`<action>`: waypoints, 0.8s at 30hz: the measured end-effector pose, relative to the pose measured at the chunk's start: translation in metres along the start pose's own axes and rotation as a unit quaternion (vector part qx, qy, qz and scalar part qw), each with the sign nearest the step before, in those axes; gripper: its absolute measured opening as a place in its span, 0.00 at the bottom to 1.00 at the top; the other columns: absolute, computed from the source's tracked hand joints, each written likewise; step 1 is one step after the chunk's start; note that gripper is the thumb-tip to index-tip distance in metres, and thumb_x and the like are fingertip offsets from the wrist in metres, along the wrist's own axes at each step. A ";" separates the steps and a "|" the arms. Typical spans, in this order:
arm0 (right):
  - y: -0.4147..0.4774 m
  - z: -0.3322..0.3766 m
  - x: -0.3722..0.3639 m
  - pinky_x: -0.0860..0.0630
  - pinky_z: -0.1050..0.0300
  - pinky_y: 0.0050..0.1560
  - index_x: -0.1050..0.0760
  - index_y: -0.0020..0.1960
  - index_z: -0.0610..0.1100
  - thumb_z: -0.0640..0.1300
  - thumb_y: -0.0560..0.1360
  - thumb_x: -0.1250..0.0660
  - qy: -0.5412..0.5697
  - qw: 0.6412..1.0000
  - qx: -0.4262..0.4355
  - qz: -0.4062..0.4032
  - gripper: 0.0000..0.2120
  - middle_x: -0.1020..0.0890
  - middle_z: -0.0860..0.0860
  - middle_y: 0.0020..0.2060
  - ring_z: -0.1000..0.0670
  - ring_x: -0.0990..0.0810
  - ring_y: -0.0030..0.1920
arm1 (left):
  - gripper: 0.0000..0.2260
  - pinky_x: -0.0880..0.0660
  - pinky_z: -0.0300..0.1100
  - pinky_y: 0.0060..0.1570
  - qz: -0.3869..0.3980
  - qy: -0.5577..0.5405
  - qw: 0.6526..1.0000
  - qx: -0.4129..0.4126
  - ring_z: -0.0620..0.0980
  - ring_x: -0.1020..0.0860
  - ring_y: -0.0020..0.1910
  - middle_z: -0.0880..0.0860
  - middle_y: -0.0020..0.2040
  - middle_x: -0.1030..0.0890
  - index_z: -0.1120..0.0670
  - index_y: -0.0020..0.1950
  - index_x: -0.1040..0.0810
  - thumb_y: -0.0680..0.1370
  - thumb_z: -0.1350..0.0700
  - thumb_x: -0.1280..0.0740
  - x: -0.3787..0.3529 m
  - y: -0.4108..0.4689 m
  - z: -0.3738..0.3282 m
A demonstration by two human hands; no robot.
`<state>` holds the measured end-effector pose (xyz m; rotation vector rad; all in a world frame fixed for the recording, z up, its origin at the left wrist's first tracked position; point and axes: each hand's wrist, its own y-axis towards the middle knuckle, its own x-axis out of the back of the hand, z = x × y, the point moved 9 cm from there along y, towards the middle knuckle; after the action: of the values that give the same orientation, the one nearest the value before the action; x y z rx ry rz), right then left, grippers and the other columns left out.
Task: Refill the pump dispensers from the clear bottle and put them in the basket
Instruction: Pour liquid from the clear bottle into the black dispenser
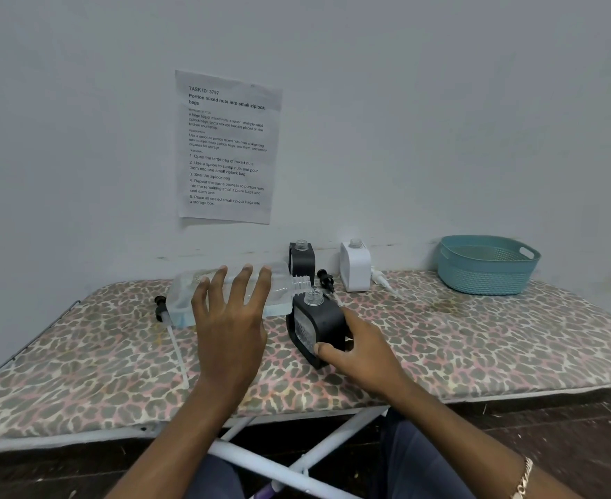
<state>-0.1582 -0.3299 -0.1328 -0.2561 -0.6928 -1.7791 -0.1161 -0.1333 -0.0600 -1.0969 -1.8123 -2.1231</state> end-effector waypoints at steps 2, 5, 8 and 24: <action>0.000 0.000 0.000 0.23 0.68 0.46 0.25 0.63 0.56 0.50 0.74 0.25 0.001 1.000 0.000 0.000 0.19 0.16 0.59 0.49 0.61 0.18 0.49 | 0.35 0.34 0.67 0.70 0.000 0.001 1.000 -0.001 0.67 0.26 0.72 0.58 0.69 0.20 0.54 0.74 0.23 0.68 0.71 0.26 0.000 0.000 0.000; -0.001 0.001 0.000 0.25 0.71 0.45 0.25 0.64 0.55 0.49 0.75 0.25 0.003 1.000 0.001 0.001 0.19 0.16 0.59 0.49 0.62 0.19 0.48 | 0.34 0.34 0.67 0.70 -0.002 -0.001 1.000 0.001 0.67 0.26 0.72 0.58 0.69 0.20 0.54 0.74 0.23 0.68 0.72 0.26 0.000 0.000 0.000; 0.000 0.000 0.000 0.24 0.70 0.46 0.25 0.64 0.54 0.49 0.75 0.25 0.002 1.000 0.000 0.001 0.19 0.15 0.59 0.50 0.61 0.18 0.48 | 0.35 0.34 0.67 0.71 -0.003 0.000 1.000 0.000 0.68 0.26 0.72 0.58 0.69 0.20 0.54 0.74 0.23 0.68 0.72 0.26 0.001 0.000 0.000; 0.001 0.000 -0.001 0.21 0.66 0.47 0.25 0.64 0.55 0.50 0.75 0.25 0.002 1.000 0.001 0.001 0.19 0.15 0.59 0.50 0.61 0.18 0.49 | 0.35 0.35 0.67 0.71 0.000 -0.005 1.000 0.000 0.68 0.27 0.72 0.59 0.69 0.20 0.54 0.74 0.23 0.68 0.72 0.27 -0.001 0.000 -0.001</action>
<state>-0.1573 -0.3294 -0.1333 -0.2523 -0.6921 -1.7759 -0.1157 -0.1340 -0.0606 -1.1089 -1.8159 -2.1203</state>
